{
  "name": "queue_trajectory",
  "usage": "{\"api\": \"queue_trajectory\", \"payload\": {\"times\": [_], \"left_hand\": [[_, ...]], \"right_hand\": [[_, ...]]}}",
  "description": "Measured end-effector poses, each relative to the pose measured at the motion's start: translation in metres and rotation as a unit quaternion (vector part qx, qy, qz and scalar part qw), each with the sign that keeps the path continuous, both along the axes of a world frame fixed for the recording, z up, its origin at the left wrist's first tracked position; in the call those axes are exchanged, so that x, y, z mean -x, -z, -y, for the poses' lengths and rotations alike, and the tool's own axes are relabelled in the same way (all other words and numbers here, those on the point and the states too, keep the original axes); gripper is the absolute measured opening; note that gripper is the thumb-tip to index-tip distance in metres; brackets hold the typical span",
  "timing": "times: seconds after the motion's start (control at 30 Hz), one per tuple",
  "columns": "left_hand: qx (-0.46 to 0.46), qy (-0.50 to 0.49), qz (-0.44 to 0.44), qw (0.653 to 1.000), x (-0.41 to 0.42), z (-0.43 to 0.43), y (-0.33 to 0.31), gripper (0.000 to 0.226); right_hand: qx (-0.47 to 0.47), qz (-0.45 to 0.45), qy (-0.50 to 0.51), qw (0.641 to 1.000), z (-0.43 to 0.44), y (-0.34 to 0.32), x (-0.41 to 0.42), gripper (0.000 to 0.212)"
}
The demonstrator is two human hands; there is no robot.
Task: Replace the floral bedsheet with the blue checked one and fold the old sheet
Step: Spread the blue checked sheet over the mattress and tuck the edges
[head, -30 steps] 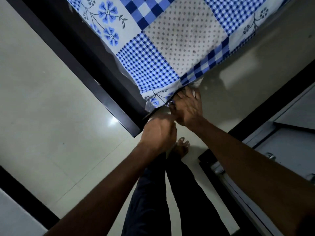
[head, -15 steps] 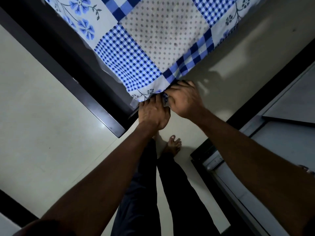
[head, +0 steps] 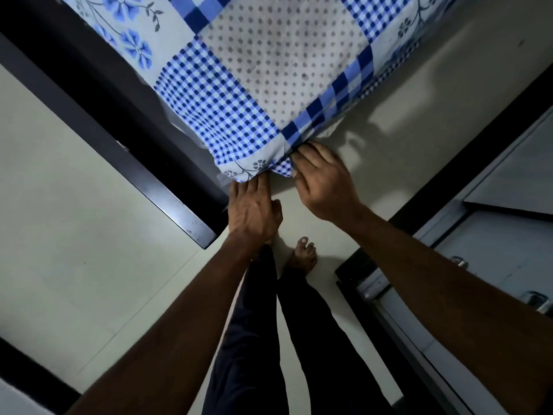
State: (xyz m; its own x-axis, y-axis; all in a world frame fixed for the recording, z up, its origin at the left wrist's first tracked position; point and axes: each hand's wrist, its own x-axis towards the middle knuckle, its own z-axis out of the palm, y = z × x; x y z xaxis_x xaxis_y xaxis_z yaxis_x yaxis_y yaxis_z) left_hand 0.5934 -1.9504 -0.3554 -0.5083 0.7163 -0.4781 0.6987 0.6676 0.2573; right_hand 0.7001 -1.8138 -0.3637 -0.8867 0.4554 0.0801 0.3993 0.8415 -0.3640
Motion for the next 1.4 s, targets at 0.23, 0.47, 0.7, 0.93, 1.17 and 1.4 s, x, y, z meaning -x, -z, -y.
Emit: {"api": "queue_trajectory", "payload": {"times": [0.23, 0.47, 0.7, 0.93, 1.17, 1.4], "left_hand": [[-0.021, -0.019, -0.005, 1.0, 0.005, -0.006, 0.007, 0.067], [-0.109, -0.032, -0.048, 0.992, 0.002, 0.003, 0.011, 0.058], [-0.033, -0.026, -0.051, 0.998, 0.003, 0.0, 0.014, 0.064], [-0.05, -0.042, -0.043, 0.997, 0.005, -0.006, 0.014, 0.05], [-0.063, -0.045, -0.034, 0.996, 0.0, -0.003, 0.017, 0.055], [-0.072, -0.035, -0.038, 0.996, -0.019, 0.01, -0.007, 0.065]], "right_hand": [[-0.031, 0.098, -0.013, 0.995, 0.007, 0.008, 0.009, 0.041], [0.135, 0.292, -0.01, 0.947, -0.019, 0.012, 0.088, 0.066], [0.095, 0.322, -0.069, 0.939, -0.013, 0.011, 0.076, 0.063], [0.013, 0.03, -0.03, 0.999, 0.004, -0.009, -0.001, 0.033], [0.014, 0.051, -0.011, 0.999, 0.013, 0.007, 0.014, 0.037], [0.055, 0.242, -0.039, 0.968, -0.002, -0.005, 0.05, 0.051]]}}
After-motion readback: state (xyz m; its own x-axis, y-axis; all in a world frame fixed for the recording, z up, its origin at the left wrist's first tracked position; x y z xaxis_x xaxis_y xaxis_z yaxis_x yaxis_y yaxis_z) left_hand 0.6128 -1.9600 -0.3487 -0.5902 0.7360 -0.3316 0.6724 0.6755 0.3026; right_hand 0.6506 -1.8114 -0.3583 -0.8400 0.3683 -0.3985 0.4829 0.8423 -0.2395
